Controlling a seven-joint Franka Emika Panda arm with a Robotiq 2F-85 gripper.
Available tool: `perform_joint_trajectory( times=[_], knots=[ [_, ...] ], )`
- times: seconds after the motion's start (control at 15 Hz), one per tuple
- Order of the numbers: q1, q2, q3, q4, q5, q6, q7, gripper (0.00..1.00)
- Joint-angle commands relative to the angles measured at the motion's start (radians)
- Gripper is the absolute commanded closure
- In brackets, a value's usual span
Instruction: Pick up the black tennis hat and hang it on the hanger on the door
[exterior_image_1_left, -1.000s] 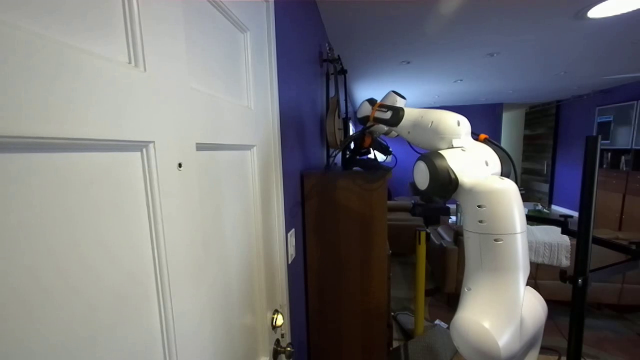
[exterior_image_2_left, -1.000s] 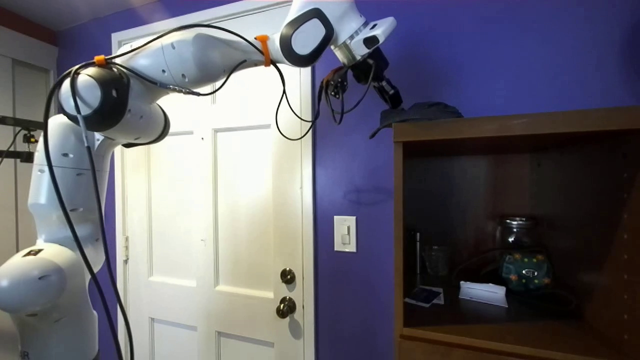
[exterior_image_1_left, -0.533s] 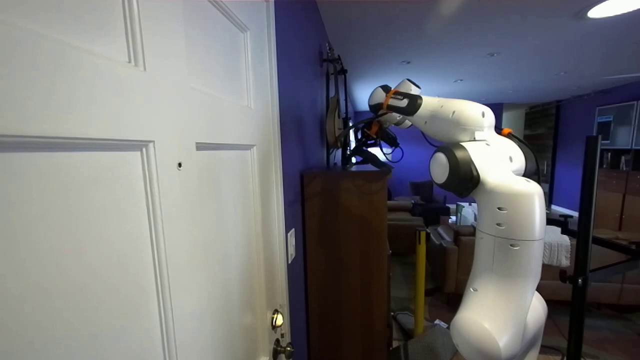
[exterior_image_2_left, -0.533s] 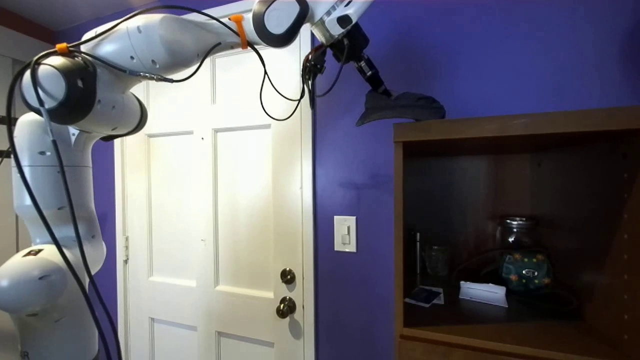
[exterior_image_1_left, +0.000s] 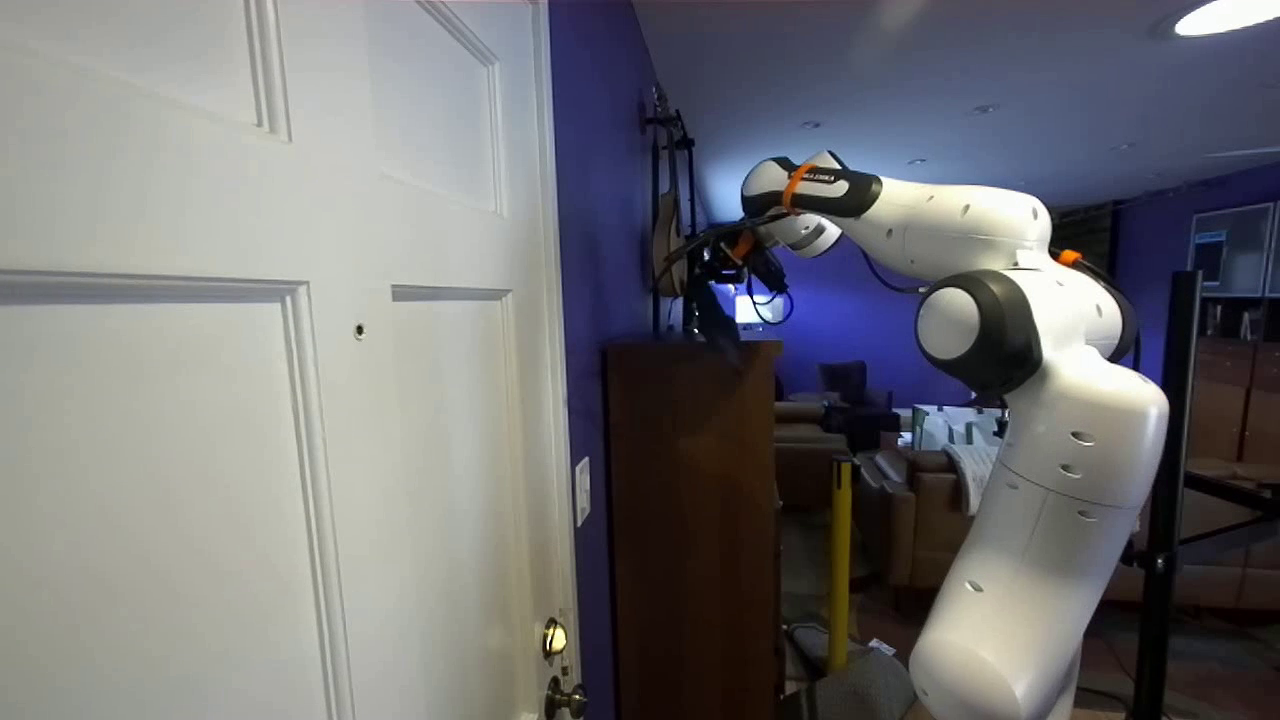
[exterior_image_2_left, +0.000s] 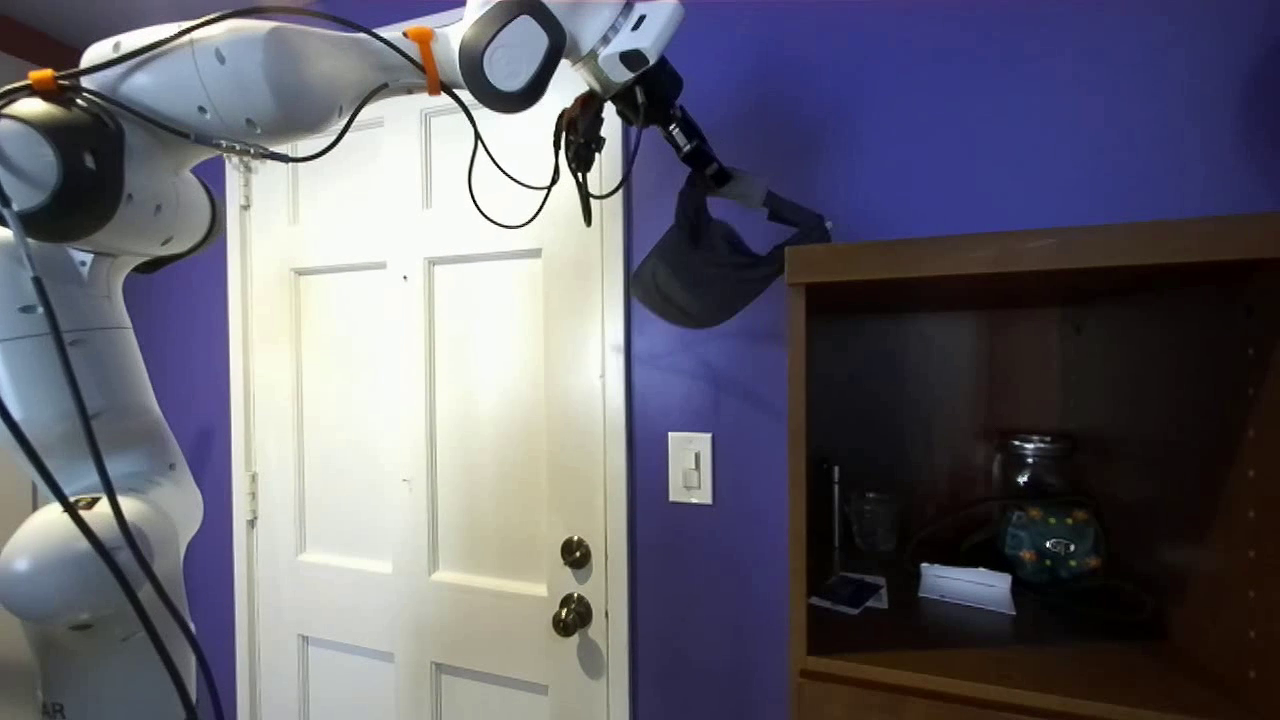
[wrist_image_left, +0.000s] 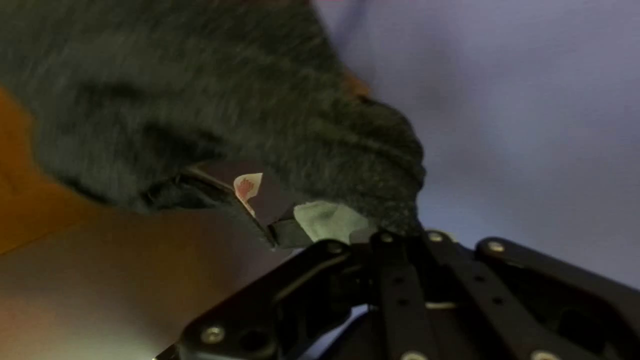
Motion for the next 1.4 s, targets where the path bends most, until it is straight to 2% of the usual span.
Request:
perform_joint_trajectory(
  times=[0.0, 0.2, 1.33],
  knots=[
    [0.052, -0.014, -0.029, -0.018, -0.012, 0.012, 0.012, 0.96],
    [0.064, -0.035, -0.025, -0.054, -0.012, 0.028, 0.015, 0.96],
    [0.064, -0.038, -0.025, -0.056, -0.012, 0.028, 0.016, 0.96]
  ],
)
